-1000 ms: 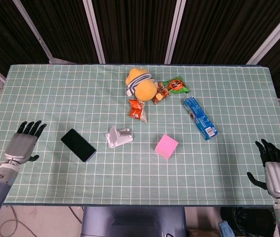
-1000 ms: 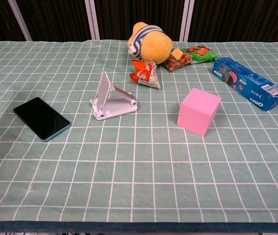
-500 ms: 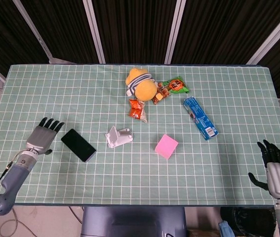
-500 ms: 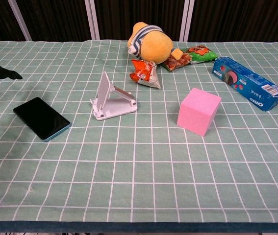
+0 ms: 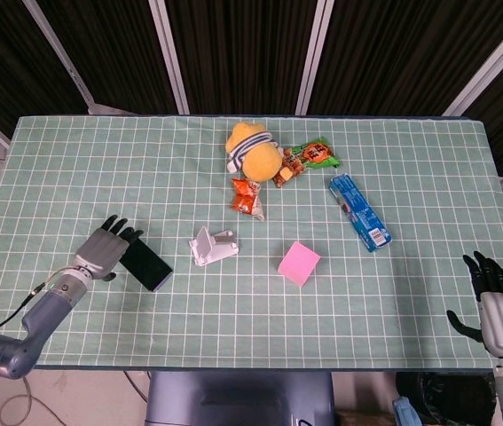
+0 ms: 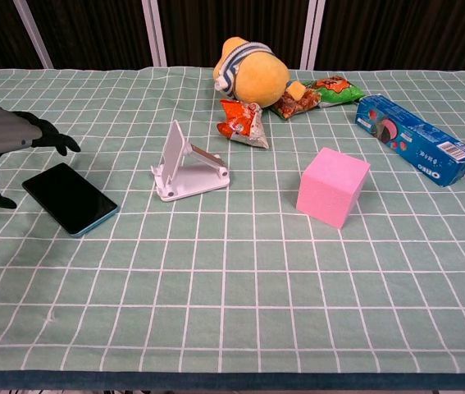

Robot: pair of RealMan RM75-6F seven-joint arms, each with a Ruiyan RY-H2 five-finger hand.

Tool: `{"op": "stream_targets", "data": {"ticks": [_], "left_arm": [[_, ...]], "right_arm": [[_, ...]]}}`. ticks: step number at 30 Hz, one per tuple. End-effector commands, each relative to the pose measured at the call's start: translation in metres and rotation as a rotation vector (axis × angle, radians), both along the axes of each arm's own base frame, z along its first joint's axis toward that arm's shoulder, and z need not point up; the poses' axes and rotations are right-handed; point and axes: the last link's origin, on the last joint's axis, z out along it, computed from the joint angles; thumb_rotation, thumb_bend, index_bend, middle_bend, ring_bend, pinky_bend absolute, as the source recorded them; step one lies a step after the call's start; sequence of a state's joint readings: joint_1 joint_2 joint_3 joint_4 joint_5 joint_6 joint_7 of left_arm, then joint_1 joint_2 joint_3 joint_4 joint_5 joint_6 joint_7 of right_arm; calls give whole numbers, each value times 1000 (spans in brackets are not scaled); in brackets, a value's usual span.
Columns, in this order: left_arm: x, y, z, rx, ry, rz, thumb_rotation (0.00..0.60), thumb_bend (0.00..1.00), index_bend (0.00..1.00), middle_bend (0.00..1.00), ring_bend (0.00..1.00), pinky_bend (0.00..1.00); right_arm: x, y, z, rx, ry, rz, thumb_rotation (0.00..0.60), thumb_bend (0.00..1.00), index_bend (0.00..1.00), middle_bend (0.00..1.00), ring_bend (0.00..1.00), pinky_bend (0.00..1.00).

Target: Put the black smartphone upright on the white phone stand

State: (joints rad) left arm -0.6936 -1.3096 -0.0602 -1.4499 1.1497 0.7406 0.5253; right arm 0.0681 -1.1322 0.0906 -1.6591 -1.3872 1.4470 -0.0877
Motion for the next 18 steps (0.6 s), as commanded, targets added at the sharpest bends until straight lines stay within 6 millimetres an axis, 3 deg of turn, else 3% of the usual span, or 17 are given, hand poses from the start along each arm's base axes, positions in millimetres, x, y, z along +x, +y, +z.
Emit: {"op": "stream_targets", "data": {"ticks": [1, 18], "left_arm": [[1, 0, -5, -18, 12, -6, 600, 142, 100, 158, 0, 0], [11, 3, -28, -55, 11, -9, 600, 142, 105, 158, 0, 0]], "right_arm": [[0, 0, 0, 0, -1, 0, 600, 341, 0, 0, 0, 119], [-1, 1, 1, -1, -2, -4, 600, 340, 0, 0, 0, 119]]}}
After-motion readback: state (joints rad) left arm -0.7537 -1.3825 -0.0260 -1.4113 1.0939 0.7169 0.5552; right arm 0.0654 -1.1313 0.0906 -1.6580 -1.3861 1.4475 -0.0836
